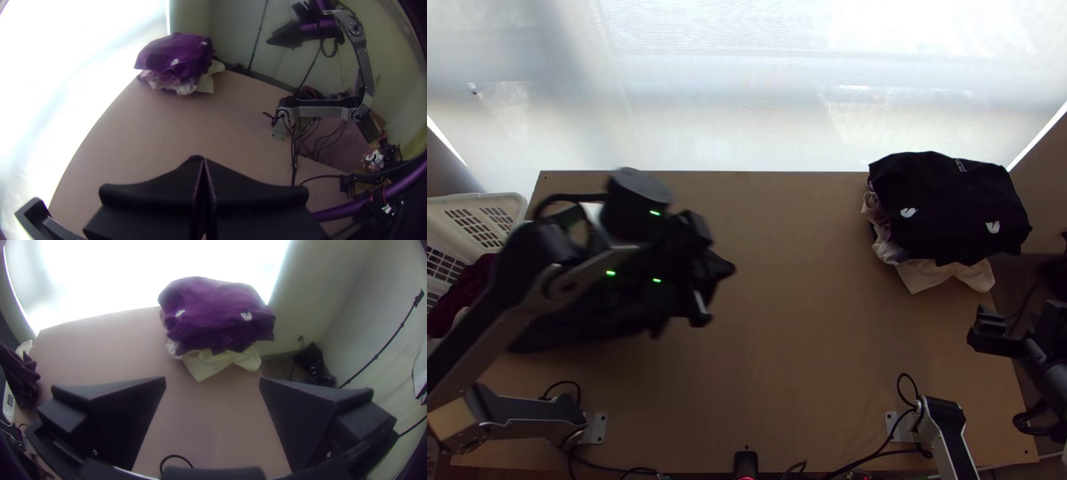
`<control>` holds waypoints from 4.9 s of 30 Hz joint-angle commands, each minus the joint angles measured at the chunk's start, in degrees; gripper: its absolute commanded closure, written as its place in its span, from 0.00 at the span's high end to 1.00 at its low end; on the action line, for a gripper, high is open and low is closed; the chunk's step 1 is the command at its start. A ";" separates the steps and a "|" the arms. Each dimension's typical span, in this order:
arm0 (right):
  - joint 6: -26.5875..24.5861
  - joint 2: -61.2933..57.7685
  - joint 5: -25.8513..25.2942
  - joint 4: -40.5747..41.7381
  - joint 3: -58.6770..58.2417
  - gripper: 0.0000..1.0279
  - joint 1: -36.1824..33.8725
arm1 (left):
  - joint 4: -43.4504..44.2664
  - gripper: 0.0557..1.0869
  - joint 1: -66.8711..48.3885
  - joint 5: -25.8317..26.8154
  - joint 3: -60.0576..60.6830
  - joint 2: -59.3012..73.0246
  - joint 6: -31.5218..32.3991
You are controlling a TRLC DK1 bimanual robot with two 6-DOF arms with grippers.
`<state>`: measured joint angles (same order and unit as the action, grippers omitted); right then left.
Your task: Fold the t-shirt
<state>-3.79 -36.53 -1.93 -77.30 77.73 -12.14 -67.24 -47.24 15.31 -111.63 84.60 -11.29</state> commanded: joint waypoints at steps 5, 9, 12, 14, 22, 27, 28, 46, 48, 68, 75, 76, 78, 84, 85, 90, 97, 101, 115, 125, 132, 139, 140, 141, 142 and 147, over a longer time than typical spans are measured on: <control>-1.22 7.27 -7.91 -0.75 -5.49 0.95 -2.80 | 11.52 0.04 -19.03 -2.74 -19.23 25.27 2.06; -1.13 8.94 -10.99 -0.75 -5.84 0.95 -2.80 | 21.54 0.23 -21.49 -5.99 -19.50 29.31 2.50; -1.13 9.99 -11.07 -0.84 -7.51 0.95 -2.80 | 24.00 0.97 -23.16 -11.18 -19.50 30.89 2.41; -1.04 10.43 -11.07 -0.75 -8.56 0.95 -2.80 | 23.91 0.96 -22.81 -12.15 -19.15 30.80 2.94; -0.51 9.82 -9.84 0.13 -12.43 0.95 -1.83 | 19.25 0.95 -16.48 -13.64 -14.84 19.03 3.12; 1.24 7.00 2.37 1.27 -16.83 0.95 -1.39 | 7.83 0.95 -2.59 -13.47 -4.91 11.20 -1.54; 1.33 6.12 4.66 1.27 -17.44 0.95 -1.31 | 7.57 0.95 0.49 -13.38 -0.34 8.83 -3.21; 0.36 -10.66 12.22 7.86 -29.66 0.95 26.47 | 7.83 0.95 46.72 -12.06 44.05 -12.97 -23.52; -0.16 -13.04 12.22 9.97 -30.54 0.95 29.54 | 8.88 0.95 50.14 -12.23 45.98 -13.05 -24.66; 0.54 -30.97 12.22 19.38 -27.02 0.95 53.80 | 22.07 0.95 63.77 -19.44 57.93 -15.78 -32.57; 0.63 -36.15 12.22 19.82 -23.77 0.95 63.29 | 22.07 0.95 64.03 -20.76 57.93 -17.54 -32.57; 0.63 -37.29 12.22 19.82 -22.98 0.95 64.44 | 22.15 0.95 64.12 -21.02 57.85 -17.71 -32.66; 0.54 -39.76 12.22 20.34 -21.40 0.95 66.46 | 22.07 0.95 64.56 -21.11 57.41 -17.98 -32.66; 1.07 -44.85 12.22 23.60 -17.53 0.95 70.15 | 22.15 0.95 66.05 -21.11 56.44 -18.15 -32.57; 1.16 -45.64 12.22 24.04 -17.00 0.95 70.76 | 22.15 0.95 66.05 -21.11 56.53 -18.33 -32.48; 1.16 -48.81 12.22 26.06 -16.30 0.95 72.96 | 21.89 0.95 64.38 -21.11 58.02 -19.47 -32.39; 1.24 -51.88 12.22 27.99 -15.33 0.95 74.10 | 21.28 0.95 60.87 -21.02 58.37 -19.91 -31.43; 1.51 -52.76 12.04 29.92 -16.21 0.95 74.10 | 21.72 0.95 59.28 -21.11 59.43 -19.91 -30.81; 0.89 -56.19 7.56 36.08 -18.85 0.83 74.72 | 22.42 0.95 60.08 -21.11 60.92 -20.26 -31.69; -1.31 -53.20 7.56 36.43 -18.94 0.37 74.98 | 23.56 0.95 59.81 -21.11 61.54 -20.09 -32.04; -3.15 -53.20 7.65 37.92 -20.69 0.10 75.33 | 24.18 0.95 59.20 -21.11 62.06 -19.82 -31.78; -4.21 -51.97 9.58 36.96 -19.46 0.03 75.33 | 24.70 0.95 56.74 -21.11 64.17 -20.35 -31.16; -4.12 -51.18 10.02 35.81 -18.58 0.03 75.25 | 24.97 0.95 56.38 -21.11 64.35 -20.44 -31.16; -3.94 -50.30 10.72 34.85 -17.62 0.03 74.90 | 25.41 0.95 56.30 -21.11 64.52 -20.44 -31.16; -3.85 -49.42 11.07 33.70 -16.56 0.03 74.46 | 25.93 0.95 56.30 -21.11 64.79 -20.44 -31.51; -3.77 -45.38 14.15 27.38 -10.76 0.03 70.24 | 31.30 0.95 56.38 -22.61 67.34 -19.91 -36.17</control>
<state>-7.55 -86.08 8.86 -44.14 61.30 61.65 -40.80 9.69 -5.85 -46.98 64.38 -43.55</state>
